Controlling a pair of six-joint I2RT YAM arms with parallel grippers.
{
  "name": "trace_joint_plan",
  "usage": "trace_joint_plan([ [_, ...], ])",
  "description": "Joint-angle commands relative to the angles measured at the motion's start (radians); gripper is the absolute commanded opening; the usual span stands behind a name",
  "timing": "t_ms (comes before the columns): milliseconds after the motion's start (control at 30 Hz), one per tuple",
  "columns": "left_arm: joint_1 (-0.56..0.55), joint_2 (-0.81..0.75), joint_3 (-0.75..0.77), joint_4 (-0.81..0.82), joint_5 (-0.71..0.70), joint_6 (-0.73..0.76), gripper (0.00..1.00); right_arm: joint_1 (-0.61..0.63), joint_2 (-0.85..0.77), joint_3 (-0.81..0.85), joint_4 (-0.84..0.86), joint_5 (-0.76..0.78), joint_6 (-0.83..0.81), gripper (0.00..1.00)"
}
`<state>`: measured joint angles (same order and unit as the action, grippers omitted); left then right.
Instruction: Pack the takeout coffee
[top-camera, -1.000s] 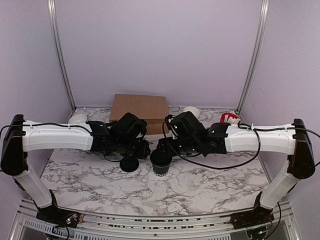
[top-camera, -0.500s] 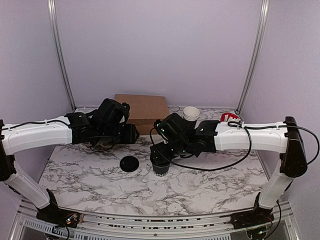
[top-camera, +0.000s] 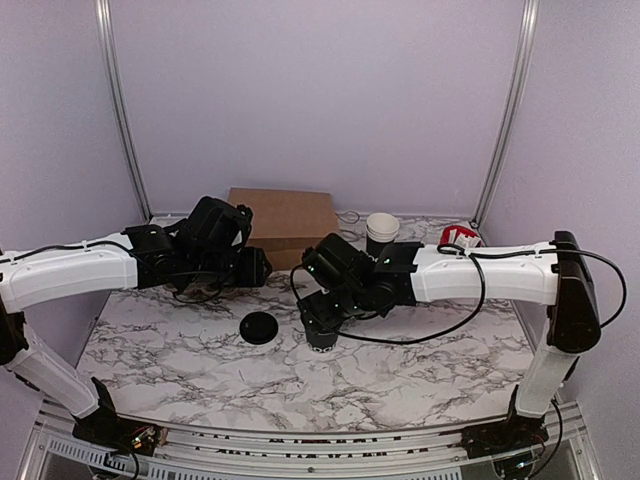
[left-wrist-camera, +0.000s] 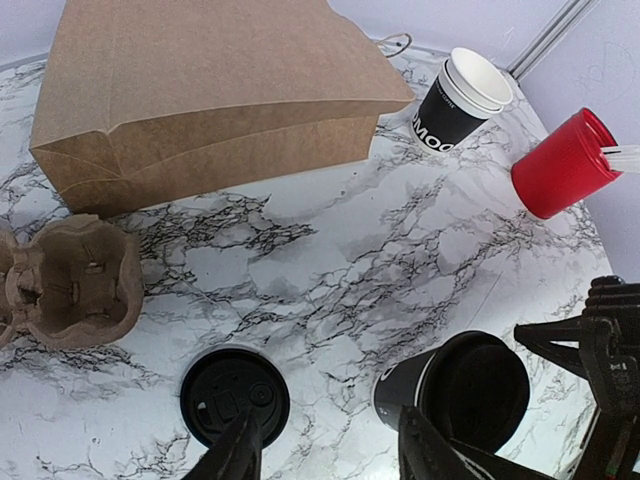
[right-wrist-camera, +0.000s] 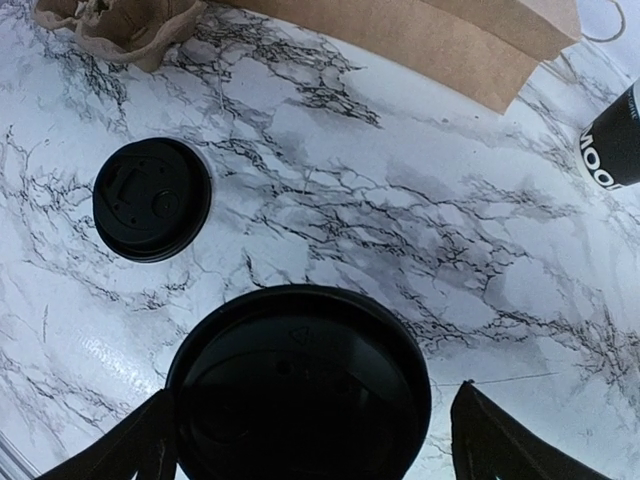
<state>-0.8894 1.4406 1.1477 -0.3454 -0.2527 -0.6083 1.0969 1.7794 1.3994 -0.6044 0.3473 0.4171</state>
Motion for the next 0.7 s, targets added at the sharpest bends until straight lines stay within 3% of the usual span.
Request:
trace_joint_plan([
  [0,0.006,-0.013,-0.004,-0.024,0.004,0.014,0.47,0.009,0.027,0.044,-0.022,0.014,-0.001,0.90],
  [367,0.007,-0.005,-0.003,-0.024,0.010,0.015,0.47,0.012,0.040,0.049,-0.020,0.010,0.011,0.74],
  [667,0.007,-0.004,0.001,-0.023,0.014,0.015,0.47,0.011,-0.028,0.036,-0.036,0.058,0.025,0.72],
])
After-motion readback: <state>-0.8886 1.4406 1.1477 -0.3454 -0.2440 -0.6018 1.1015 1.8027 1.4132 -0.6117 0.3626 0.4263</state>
